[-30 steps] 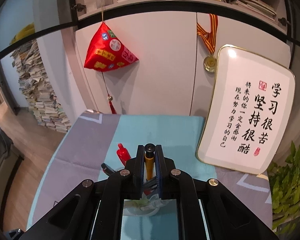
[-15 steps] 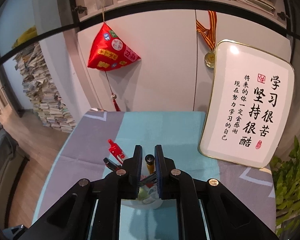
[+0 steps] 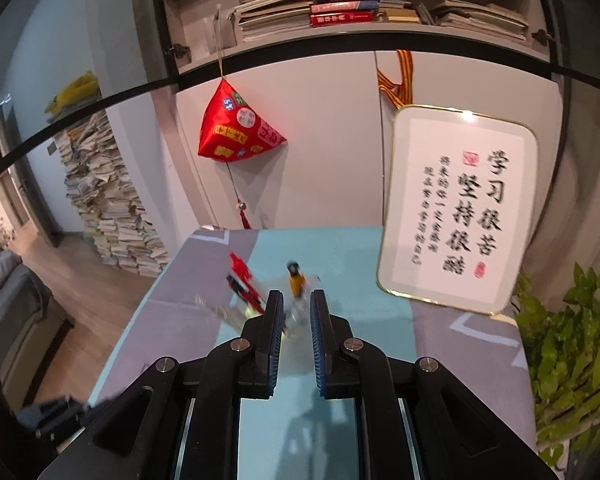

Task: Organize stationery
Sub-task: 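Lower the pink eraser into the frosted cup and open the left gripper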

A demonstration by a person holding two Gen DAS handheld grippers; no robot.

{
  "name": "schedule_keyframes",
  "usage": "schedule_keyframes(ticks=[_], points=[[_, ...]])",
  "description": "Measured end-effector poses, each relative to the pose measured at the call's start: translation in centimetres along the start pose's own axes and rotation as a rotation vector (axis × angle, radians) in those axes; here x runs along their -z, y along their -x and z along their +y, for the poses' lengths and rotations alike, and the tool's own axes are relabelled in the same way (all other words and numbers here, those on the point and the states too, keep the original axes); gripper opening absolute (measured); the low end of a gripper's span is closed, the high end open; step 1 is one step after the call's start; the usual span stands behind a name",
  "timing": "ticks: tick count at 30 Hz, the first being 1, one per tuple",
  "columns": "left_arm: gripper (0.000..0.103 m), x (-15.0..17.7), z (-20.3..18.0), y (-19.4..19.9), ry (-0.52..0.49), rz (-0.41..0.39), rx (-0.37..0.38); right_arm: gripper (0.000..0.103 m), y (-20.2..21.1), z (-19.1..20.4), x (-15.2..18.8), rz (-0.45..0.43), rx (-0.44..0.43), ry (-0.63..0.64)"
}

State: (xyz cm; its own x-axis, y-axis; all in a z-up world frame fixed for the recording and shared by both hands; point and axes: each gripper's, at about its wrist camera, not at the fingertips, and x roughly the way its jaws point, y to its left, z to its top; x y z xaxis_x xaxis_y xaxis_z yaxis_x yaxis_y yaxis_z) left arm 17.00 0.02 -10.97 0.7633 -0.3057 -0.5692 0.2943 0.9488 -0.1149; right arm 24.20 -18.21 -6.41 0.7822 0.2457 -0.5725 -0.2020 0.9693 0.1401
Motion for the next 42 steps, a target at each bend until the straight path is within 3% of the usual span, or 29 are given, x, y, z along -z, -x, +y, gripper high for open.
schedule_keyframes(ticks=[7,15,22,30,42], points=[[0.019,-2.9,-2.4,-0.2,-0.043,-0.043,0.01,0.013,0.5,-1.2,3.5,0.057,0.043,0.022],[0.019,-8.0,-4.1,-1.4,-0.039,-0.134,0.022,0.013,-0.5,-3.4,6.2,0.13,0.013,-0.062],[0.019,-11.4,-3.4,-5.3,-0.004,-0.116,0.006,0.013,-0.6,-4.9,6.9,0.134,0.006,-0.106],[0.019,-11.2,-1.6,-8.9,0.051,-0.043,-0.01,0.013,-1.2,-6.0,6.9,0.136,-0.002,-0.143],[0.019,-11.1,-1.1,-10.6,0.107,-0.019,0.023,0.013,-2.3,-5.2,6.9,0.154,-0.026,-0.137]])
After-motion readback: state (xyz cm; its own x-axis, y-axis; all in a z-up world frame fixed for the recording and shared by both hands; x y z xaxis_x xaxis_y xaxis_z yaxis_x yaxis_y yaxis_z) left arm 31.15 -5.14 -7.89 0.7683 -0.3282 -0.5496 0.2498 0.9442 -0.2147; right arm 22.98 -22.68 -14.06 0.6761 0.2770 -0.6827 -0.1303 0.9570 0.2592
